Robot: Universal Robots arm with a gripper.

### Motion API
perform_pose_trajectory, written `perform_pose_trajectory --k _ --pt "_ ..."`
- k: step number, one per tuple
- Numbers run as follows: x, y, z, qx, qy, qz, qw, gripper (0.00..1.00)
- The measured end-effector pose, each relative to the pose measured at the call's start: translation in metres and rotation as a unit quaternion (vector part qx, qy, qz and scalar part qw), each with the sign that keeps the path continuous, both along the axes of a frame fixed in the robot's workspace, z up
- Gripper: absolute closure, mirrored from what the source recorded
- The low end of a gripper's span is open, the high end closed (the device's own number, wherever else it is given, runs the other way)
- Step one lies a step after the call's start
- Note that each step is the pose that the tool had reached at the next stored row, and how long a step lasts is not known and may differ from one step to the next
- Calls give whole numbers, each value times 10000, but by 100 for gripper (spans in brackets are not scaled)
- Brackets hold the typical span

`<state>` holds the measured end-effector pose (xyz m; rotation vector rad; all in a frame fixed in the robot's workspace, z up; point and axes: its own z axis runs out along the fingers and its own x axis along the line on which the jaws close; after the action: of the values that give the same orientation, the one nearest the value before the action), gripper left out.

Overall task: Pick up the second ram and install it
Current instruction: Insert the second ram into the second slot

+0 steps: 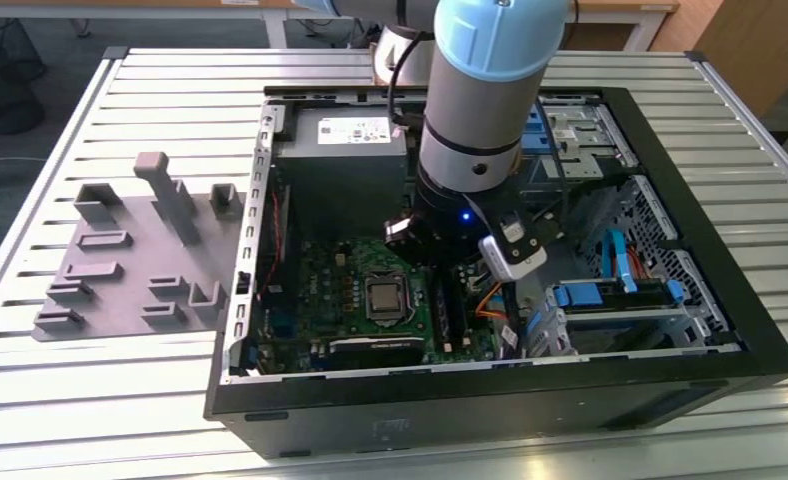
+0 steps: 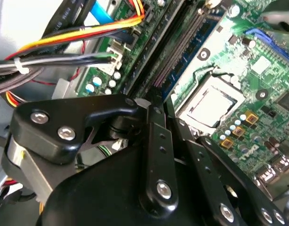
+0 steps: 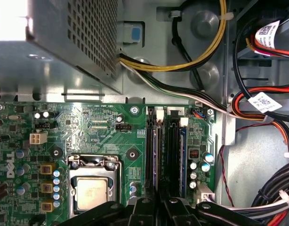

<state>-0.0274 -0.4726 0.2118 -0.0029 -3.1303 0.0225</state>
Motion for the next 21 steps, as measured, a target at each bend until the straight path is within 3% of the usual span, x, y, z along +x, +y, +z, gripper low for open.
perform_pose_trajectory --k 21 --pt "43 13 -2 -6 2 -42 10000 86"
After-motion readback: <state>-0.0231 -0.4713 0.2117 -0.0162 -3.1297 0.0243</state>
